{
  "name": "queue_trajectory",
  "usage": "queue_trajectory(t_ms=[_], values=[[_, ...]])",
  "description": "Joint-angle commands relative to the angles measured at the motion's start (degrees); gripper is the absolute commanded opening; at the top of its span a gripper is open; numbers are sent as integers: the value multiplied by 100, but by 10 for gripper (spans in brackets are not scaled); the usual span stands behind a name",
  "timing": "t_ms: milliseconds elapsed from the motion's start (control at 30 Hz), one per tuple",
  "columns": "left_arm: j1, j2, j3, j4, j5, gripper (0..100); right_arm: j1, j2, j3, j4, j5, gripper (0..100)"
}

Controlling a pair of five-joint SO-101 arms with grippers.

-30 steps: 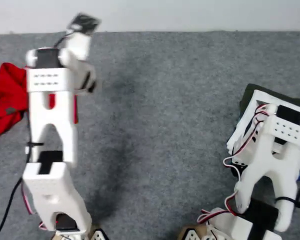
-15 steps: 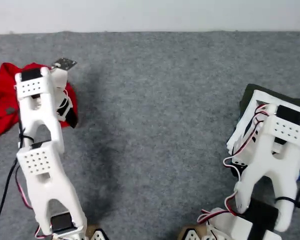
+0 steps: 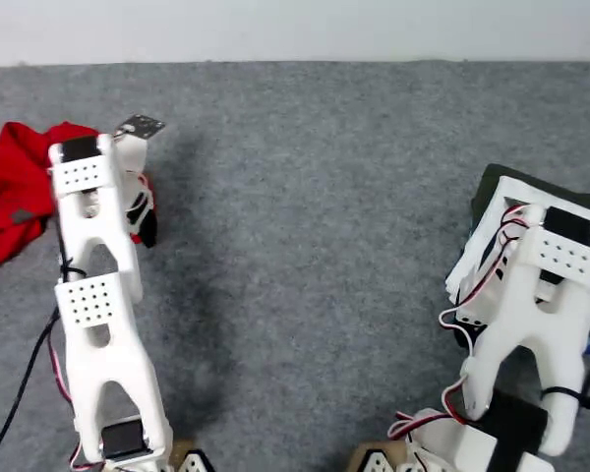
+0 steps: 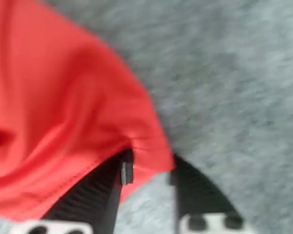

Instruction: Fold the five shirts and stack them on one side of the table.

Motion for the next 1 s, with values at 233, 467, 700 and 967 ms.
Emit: queue_trajectory(t_ms=[233, 467, 700, 967], values=[[352, -1705, -321, 18, 949, 12, -66, -321, -62, 224, -53, 9], [949, -4035, -321, 18, 1240, 12, -75, -1218, -70, 207, -44, 9], [2453, -5732, -365, -158, 1231, 13, -462, -1807, -44, 207, 484, 9], [4193, -6365, -321, -800, 1160, 13, -426, -1965, -35, 207, 519, 9]])
